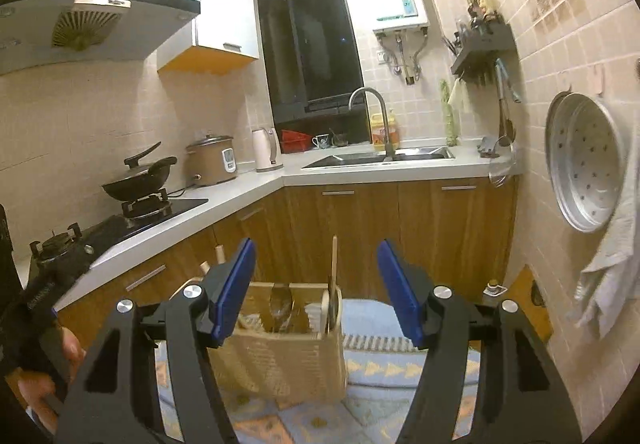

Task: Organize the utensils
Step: 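Open both tools to drop the chopsticks into the basket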

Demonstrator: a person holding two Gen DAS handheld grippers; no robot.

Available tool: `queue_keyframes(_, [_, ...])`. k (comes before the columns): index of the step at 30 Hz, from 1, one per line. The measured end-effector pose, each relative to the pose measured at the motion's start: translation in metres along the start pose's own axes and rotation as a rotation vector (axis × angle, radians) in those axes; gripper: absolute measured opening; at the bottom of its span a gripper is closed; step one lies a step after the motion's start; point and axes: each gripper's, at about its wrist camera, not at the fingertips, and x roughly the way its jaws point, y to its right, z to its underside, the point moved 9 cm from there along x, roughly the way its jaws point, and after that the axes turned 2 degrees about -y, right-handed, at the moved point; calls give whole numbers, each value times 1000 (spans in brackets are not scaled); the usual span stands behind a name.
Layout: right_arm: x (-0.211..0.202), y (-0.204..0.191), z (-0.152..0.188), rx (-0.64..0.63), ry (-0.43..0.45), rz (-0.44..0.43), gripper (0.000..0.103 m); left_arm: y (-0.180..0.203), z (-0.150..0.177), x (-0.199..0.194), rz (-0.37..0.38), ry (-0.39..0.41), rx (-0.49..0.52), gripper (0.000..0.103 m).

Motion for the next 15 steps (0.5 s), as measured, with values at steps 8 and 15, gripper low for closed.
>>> queue_keyframes(8, [-39, 11, 72, 15, -63, 89, 61, -17, 54, -47, -119, -90, 16, 82])
queue_keyframes(15, [-40, 1, 108, -84, -24, 197, 86, -43, 95, -52, -258, -83, 28, 82])
